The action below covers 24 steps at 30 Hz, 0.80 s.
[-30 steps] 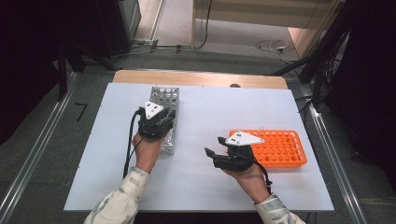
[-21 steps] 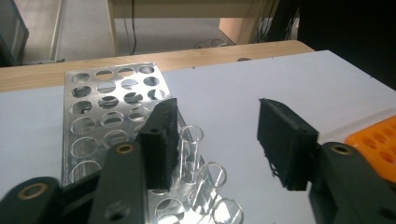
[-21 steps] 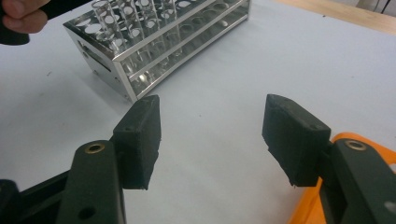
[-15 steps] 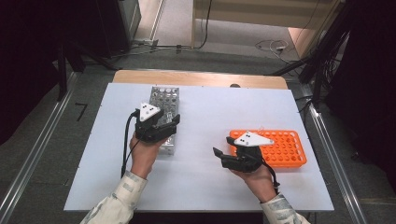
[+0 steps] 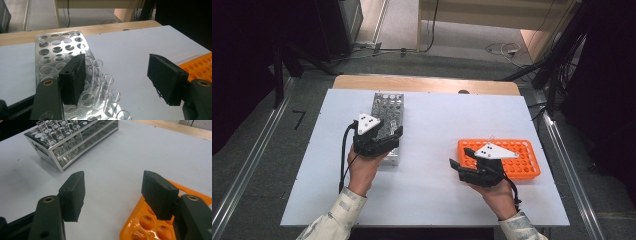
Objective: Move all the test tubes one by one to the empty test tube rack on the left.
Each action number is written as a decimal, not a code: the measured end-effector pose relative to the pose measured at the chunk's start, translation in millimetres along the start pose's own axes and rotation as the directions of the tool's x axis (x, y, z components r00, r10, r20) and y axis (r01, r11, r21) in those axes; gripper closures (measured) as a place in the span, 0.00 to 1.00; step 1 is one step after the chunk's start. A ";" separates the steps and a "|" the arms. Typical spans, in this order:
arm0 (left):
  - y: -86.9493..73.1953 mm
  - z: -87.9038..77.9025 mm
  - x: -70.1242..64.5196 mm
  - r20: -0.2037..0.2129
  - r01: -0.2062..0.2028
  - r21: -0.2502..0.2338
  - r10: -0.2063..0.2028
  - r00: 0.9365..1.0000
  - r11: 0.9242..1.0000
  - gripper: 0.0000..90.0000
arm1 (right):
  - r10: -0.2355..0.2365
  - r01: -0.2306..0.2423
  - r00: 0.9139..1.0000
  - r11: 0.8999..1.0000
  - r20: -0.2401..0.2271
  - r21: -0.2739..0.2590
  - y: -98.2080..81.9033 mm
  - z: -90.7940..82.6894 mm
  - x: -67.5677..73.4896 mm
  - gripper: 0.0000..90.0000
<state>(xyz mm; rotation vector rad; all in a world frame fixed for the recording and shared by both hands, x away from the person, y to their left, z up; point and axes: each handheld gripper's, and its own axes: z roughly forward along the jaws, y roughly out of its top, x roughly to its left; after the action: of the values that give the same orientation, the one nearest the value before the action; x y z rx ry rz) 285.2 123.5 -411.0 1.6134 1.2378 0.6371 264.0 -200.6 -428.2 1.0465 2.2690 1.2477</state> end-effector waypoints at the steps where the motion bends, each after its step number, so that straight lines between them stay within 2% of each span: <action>1: -0.1 -0.2 0.2 -0.001 0.000 0.001 0.000 1.000 1.000 0.34 | 0.001 -0.001 1.000 1.000 0.003 0.000 -0.5 -0.9 -0.7 0.38; 24: -2.1 -5.1 3.8 -0.013 0.011 0.001 -0.011 1.000 1.000 0.32 | 0.048 -0.047 0.996 0.999 0.079 -0.022 -12.1 -25.2 -28.6 0.38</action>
<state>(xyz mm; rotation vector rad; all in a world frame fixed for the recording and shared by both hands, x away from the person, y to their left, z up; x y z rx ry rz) 281.3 129.0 -411.5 1.6043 1.2565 0.6409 262.7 -240.5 -425.7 1.1284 2.1799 1.2229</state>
